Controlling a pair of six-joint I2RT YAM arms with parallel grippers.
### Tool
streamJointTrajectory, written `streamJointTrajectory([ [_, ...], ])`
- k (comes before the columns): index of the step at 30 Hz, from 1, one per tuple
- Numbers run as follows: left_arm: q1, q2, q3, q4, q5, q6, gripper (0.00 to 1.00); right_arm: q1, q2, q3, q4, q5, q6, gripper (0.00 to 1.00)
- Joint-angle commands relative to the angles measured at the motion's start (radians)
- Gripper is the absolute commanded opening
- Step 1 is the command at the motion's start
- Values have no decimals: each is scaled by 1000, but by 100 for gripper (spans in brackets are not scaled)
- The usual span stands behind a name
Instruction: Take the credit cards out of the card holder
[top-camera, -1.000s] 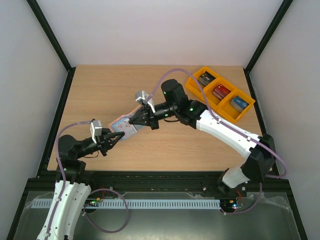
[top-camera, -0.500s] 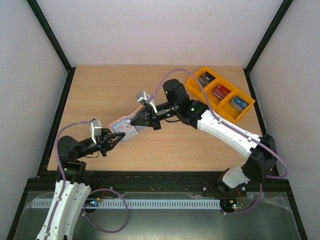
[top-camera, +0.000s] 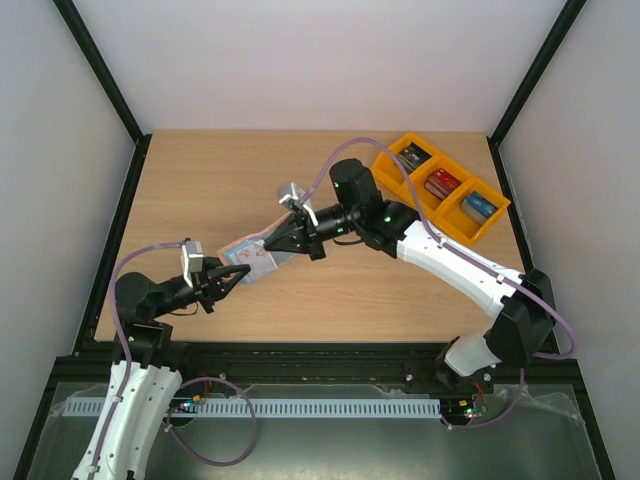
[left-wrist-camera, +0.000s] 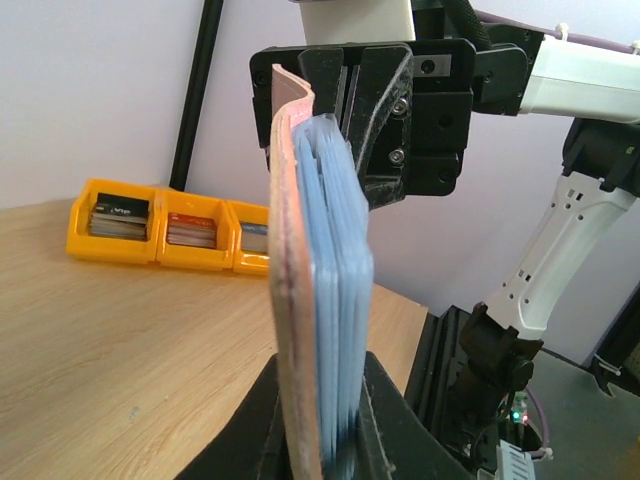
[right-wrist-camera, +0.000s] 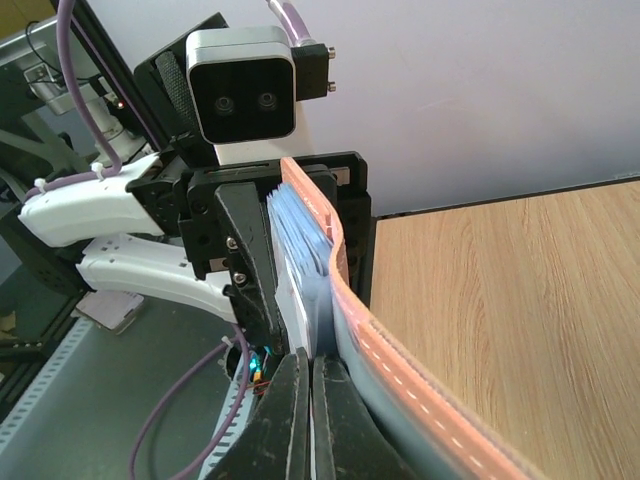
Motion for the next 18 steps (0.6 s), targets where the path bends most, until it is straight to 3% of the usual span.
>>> streamJointTrajectory([
  [1, 1, -19, 5, -6, -8, 39, 2, -27, -49, -6, -14, -12, -24, 2],
  [7, -2, -17, 9, -22, -33, 87, 2, 8, -9, 33, 31, -38, 46, 13],
  [18, -5, -16, 9, -11, -10, 90, 2, 40, 12, 44, 16, 30, 10, 23],
])
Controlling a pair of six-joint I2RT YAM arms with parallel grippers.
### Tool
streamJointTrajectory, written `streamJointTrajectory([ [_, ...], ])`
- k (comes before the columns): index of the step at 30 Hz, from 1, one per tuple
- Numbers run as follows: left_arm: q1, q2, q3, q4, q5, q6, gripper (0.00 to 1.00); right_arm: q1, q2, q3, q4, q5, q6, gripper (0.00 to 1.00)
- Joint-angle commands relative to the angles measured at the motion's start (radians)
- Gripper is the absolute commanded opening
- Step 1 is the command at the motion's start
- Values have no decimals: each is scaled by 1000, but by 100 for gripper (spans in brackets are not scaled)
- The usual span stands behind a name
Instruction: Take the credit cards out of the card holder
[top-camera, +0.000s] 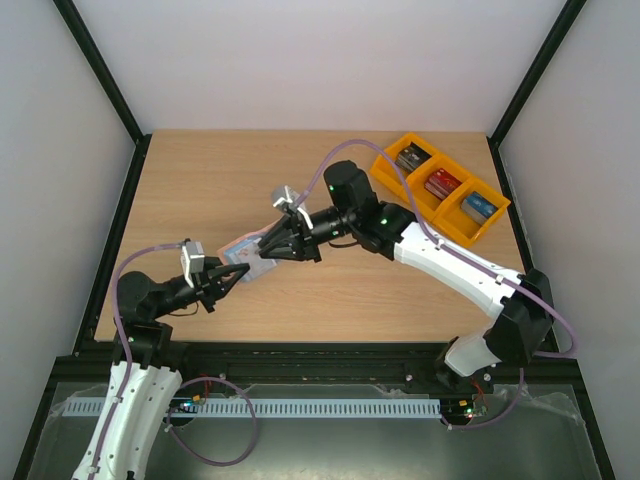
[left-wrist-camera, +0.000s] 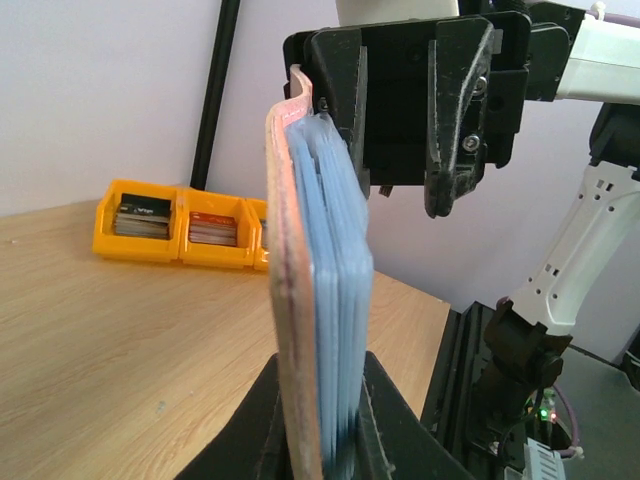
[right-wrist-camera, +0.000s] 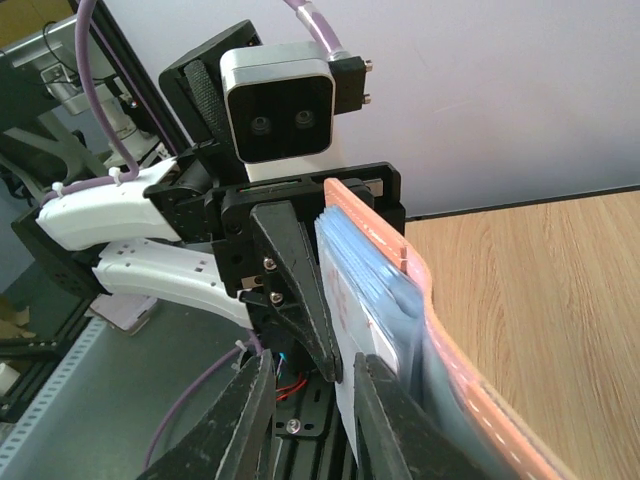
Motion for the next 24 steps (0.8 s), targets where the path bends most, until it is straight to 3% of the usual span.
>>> streamJointTrajectory([
  [1, -3, -12, 9, 31, 24, 27, 2, 0, 7, 27, 18, 26, -6, 24],
  [5, -5, -20, 13, 26, 33, 46, 2, -17, -17, 33, -27, 20, -68, 28],
  [8, -6, -27, 10, 40, 31, 47, 2, -58, -57, -32, 63, 30, -15, 29],
  [12, -8, -26, 9, 56, 31, 47, 2, -60, -36, -28, 48, 28, -2, 29],
  [24, -11, -15, 16, 28, 2, 65, 2, 5, 25, 43, 7, -31, -17, 22],
])
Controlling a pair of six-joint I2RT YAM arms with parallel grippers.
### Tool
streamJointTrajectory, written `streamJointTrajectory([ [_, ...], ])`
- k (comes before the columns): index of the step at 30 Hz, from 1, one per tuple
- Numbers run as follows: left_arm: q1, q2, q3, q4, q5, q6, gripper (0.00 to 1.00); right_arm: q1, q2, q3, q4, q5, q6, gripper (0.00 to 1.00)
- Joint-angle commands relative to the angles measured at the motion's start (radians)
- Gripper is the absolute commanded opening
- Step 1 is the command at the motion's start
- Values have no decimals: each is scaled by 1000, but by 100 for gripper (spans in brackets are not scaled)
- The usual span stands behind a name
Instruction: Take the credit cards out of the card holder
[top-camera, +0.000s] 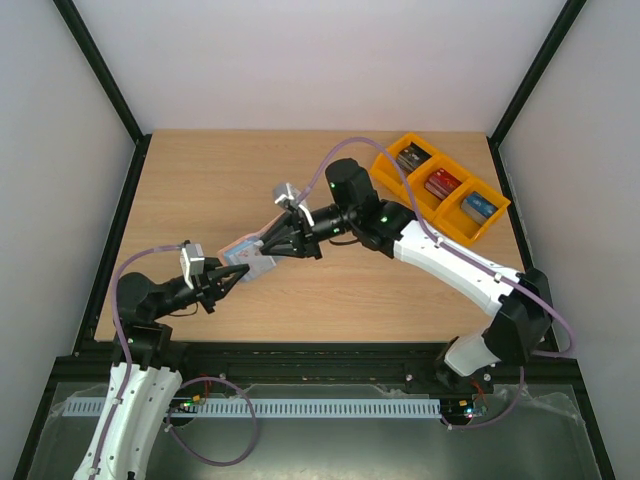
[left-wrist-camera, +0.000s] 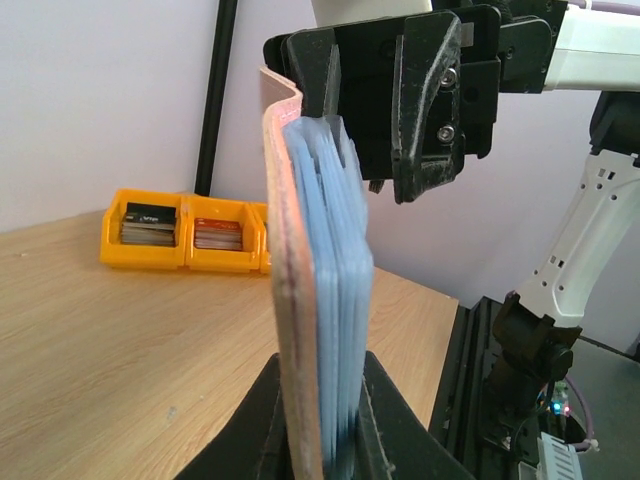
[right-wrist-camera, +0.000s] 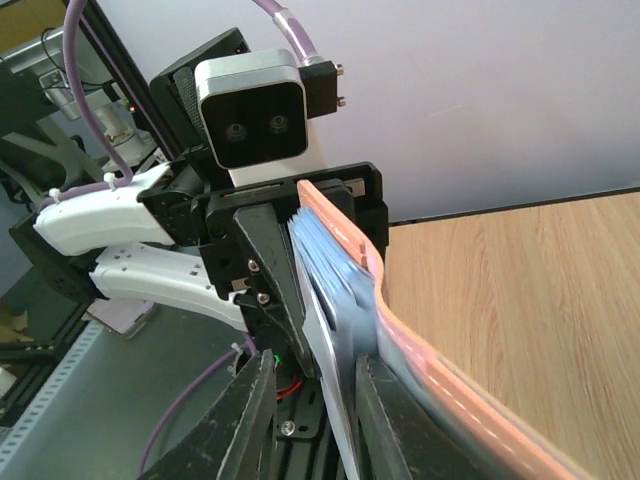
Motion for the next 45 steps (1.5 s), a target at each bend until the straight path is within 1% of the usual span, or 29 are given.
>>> streamJointTrajectory([
  [1, -5, -4, 16, 34, 3, 25, 2, 33, 29, 54, -10, -8, -24, 22],
  [6, -7, -3, 19, 15, 4, 41, 2, 48, 40, 64, 18, 5, -2, 14],
  [9, -8, -6, 21, 9, -4, 35, 2, 48, 37, 68, 2, 21, -16, 3],
  [10, -7, -6, 22, 13, -3, 28, 2, 47, 33, 68, -7, 22, -32, 2],
  [14, -6, -9, 18, 27, 27, 6, 3, 36, 23, 64, -47, 25, -52, 2],
  [16, -8, -11, 15, 29, 29, -2, 7, 23, 17, 64, -62, 25, -58, 2],
  [19, -6, -14, 14, 42, 31, -20, 16, 5, 5, 62, -82, 25, -72, 2],
  [26, -6, -10, 11, 47, 11, -48, 17, -9, -16, 61, -129, 22, -102, 1],
  [29, -5, -10, 11, 44, 10, -55, 22, -19, -23, 61, -149, 25, -116, 2],
  [31, -6, -9, 12, 44, 8, -57, 23, -23, -22, 62, -151, 19, -116, 2],
  [33, -5, -8, 12, 48, 6, -58, 21, -24, -18, 61, -134, 4, -101, 2],
  [36, -6, -8, 11, 54, -31, -66, 4, -23, -7, 62, -100, -17, -72, 2],
  [37, -5, -7, 12, 61, -36, -71, 3, -23, -5, 62, -95, -16, -71, 2],
  [38, -4, -7, 12, 64, -35, -73, 2, -23, -3, 61, -93, -11, -71, 4],
  [39, -3, -6, 12, 65, -32, -77, 2, -22, -3, 59, -94, 3, -72, 10],
  [41, -3, -8, 14, 60, -30, -81, 2, -28, -7, 58, -113, 18, -87, 15],
  [43, -3, -9, 14, 55, -22, -74, 2, -38, -13, 51, -116, 16, -88, 16],
  [45, -3, -9, 11, 56, -16, -66, 2, -42, -13, 48, -103, 9, -79, 13],
])
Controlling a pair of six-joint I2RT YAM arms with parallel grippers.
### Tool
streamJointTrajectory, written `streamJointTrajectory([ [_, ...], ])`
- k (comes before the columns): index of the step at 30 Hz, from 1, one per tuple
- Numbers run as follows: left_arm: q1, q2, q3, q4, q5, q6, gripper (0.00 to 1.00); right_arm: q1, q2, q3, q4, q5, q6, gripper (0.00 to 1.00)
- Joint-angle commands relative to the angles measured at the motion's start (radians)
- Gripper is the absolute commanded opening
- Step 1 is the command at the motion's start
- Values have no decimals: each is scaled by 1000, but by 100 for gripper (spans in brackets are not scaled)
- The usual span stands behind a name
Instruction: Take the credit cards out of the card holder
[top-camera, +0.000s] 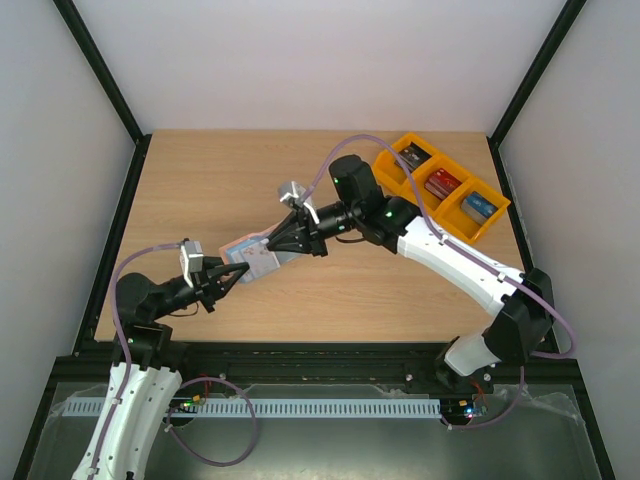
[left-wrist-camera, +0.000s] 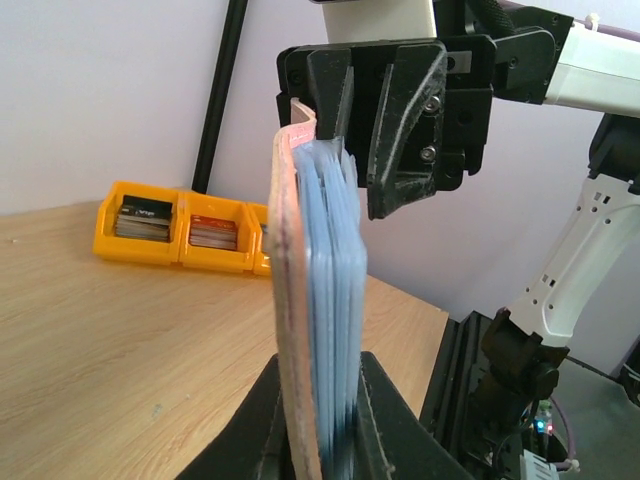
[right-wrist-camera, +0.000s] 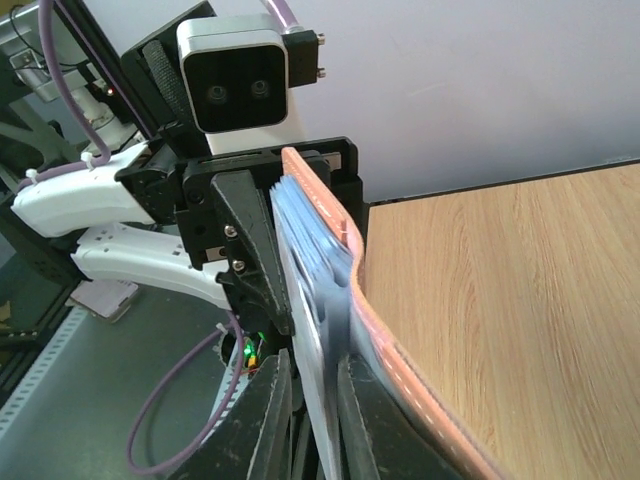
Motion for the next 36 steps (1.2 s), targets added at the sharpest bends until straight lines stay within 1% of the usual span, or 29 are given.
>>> streamJointTrajectory([
  [1, 2, -9, 10, 47, 9, 6, 2, -16, -17, 14, 25, -10, 12, 13],
  [7, 1, -7, 9, 51, 7, 9, 2, -16, 1, 13, 91, -37, 71, 10],
  [9, 2, -5, 10, 50, 6, 11, 2, -17, 6, 15, 98, -43, 78, 12],
  [12, 2, -6, 10, 49, 4, 13, 2, -11, 9, 14, 107, -26, 89, 19],
  [13, 1, -6, 9, 49, 3, 15, 2, -8, 11, 14, 104, -15, 87, 19],
  [17, 1, -5, 8, 52, 2, 15, 2, -2, 20, 19, 80, -2, 73, 14],
  [22, 1, -5, 8, 52, 5, 14, 2, 0, 29, 22, 71, 19, 69, 14],
  [26, 1, -6, 10, 48, 8, 17, 2, 3, 26, 30, 72, 10, 68, 2],
  [34, 2, -8, -2, 56, 7, 1, 2, -26, -18, -1, 56, 36, 40, 2],
  [36, 1, -9, -3, 61, 10, -4, 5, -32, -27, -3, 38, 45, 31, 2],
])
